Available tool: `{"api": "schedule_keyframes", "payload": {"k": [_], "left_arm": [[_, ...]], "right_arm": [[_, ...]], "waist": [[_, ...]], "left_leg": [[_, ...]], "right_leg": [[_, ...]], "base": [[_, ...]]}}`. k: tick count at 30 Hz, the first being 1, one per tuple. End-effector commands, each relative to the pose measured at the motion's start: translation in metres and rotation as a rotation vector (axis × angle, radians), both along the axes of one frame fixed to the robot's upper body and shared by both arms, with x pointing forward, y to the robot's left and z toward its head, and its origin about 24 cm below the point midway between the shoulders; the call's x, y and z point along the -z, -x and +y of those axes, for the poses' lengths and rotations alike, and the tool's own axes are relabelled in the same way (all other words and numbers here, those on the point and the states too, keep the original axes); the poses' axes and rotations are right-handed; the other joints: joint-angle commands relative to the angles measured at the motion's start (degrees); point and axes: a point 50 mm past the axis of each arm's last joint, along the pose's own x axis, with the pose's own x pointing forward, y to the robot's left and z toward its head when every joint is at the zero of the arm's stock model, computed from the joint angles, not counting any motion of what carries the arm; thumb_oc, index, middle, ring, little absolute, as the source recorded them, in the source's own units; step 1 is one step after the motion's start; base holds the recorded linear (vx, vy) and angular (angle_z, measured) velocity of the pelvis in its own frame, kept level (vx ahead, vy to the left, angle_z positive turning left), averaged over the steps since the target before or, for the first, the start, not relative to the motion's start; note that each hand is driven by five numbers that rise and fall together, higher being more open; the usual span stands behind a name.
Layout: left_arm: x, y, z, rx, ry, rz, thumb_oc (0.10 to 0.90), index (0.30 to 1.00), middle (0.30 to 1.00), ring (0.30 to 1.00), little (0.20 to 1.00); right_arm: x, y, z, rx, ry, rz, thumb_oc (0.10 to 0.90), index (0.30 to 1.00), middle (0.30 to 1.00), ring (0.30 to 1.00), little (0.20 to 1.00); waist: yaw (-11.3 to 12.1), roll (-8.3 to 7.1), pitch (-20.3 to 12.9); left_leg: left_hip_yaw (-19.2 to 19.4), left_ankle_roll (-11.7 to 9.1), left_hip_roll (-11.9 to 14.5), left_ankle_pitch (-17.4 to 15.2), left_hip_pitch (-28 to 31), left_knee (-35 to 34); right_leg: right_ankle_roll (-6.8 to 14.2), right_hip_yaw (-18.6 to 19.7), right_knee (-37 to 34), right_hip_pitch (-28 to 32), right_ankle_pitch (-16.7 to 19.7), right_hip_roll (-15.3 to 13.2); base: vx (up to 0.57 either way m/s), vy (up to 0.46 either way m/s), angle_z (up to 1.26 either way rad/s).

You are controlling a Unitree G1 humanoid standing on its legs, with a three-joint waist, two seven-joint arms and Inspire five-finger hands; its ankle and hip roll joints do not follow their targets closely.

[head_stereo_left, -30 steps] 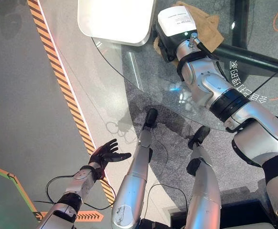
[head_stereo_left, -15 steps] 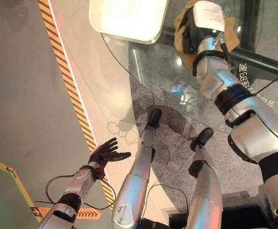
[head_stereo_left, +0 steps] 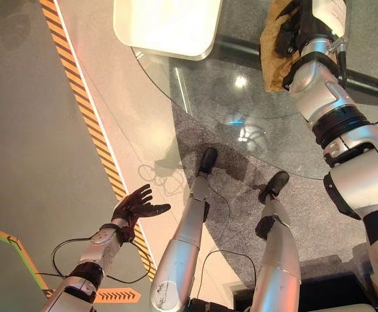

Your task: Wipe the table with a cloth and put it in the basket.

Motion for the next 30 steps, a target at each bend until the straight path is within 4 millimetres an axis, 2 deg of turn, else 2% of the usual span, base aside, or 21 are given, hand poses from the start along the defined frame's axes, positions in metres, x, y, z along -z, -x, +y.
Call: {"api": "schedule_keyframes", "payload": {"k": [1,6,10,14,21,22,23,24,30], "left_arm": [[0.014,0.022,0.025,-0.154,0.002,0.041,0.8,0.9,0.9,0.9,0.9],[0.004,0.016,0.028,-0.237,0.049,-0.039,0.8,0.9,0.9,0.9,0.9],[-0.015,0.003,0.033,-0.305,0.074,-0.136,0.8,0.9,0.9,0.9,0.9],[-0.028,-0.005,0.039,-0.353,0.079,-0.192,0.8,0.9,0.9,0.9,0.9],[-0.07,-0.022,0.062,-0.555,0.065,-0.365,0.8,0.9,0.9,0.9,0.9],[-0.07,-0.022,0.062,-0.555,0.065,-0.365,0.8,0.9,0.9,0.9,0.9],[-0.095,-0.03,0.07,-0.62,0.071,-0.458,0.8,0.9,0.9,0.9,0.9],[-0.098,-0.031,0.071,-0.631,0.073,-0.475,0.8,0.9,0.9,0.9,0.9],[-0.163,-0.044,0.07,-0.739,0.093,-0.745,0.8,0.9,0.9,0.9,0.9]], "right_arm": [[-0.014,0.041,-0.126,0.456,0.015,-0.081,0.1,0.3,0.3,0.3,0.2],[-0.021,0.038,-0.11,0.362,0.0,-0.168,0.1,0.3,0.3,0.3,0.2],[-0.021,0.038,-0.095,0.273,-0.004,-0.224,0.1,0.3,0.3,0.3,0.2],[-0.019,0.038,-0.09,0.233,-0.009,-0.244,0.1,0.3,0.3,0.3,0.2],[-0.022,0.039,-0.07,0.131,-0.008,-0.301,0.1,0.3,0.3,0.3,0.2],[-0.022,0.039,-0.07,0.131,-0.008,-0.301,0.1,0.3,0.3,0.3,0.2],[-0.028,0.042,-0.066,0.101,-0.006,-0.328,0.1,0.3,0.3,0.3,0.2],[-0.028,0.042,-0.065,0.095,-0.004,-0.33,0.1,0.3,0.3,0.3,0.2],[-0.022,0.045,-0.052,0.027,0.01,-0.352,0.1,0.3,0.3,0.3,0.2]], "waist": [[-0.92,2.15,-0.96],[-1.31,1.77,-0.96],[-2.26,1.09,-0.96],[-2.89,0.82,-0.96],[-4.1,0.62,-0.96],[-4.09,0.59,-0.96],[-4.52,0.33,-0.96],[-4.55,0.29,-0.96],[-5.0,-0.29,-0.96]], "left_leg": [[4.81,2.05,2.64,-4.62,0.81,3.34],[5.05,1.93,2.79,-4.54,1.2,2.94],[5.29,1.93,2.8,-4.52,1.68,2.47],[5.61,1.91,2.97,-4.62,1.84,2.47],[6.13,1.8,2.99,-4.59,2.07,2.41],[6.14,1.8,2.99,-4.59,2.07,2.41],[6.4,2.06,2.89,-2.94,0.3,2.24],[6.4,2.06,2.89,-2.96,0.35,2.22],[6.13,2.13,2.6,-3.19,0.18,2.53]], "right_leg": [[0.47,-0.21,0.58,1.69,-1.5,1.33],[0.23,0.16,0.79,1.83,-1.89,1.77],[0.03,0.67,1.04,1.86,-2.25,2.3],[-0.1,1.13,1.32,1.79,-2.56,2.52],[-0.42,2.57,2.1,1.22,-3.14,3.09],[-0.42,2.58,2.11,1.21,-3.15,3.08],[-0.96,2.25,1.58,-0.28,-1.7,3.07],[-0.96,2.3,1.59,-0.26,-1.74,3.1],[-0.95,2.64,1.81,-0.43,-1.94,3.27]], "base": [[0.0,0.0,0.0],[-0.01,-0.011,-0.03],[0.0,0.0,0.0],[-0.01,-0.002,-0.09],[0.0,0.008,-0.08],[-0.06,0.007,-0.07],[-0.06,0.006,-0.06],[-0.06,0.002,-0.06],[0.0,-0.038,-0.04]]}}
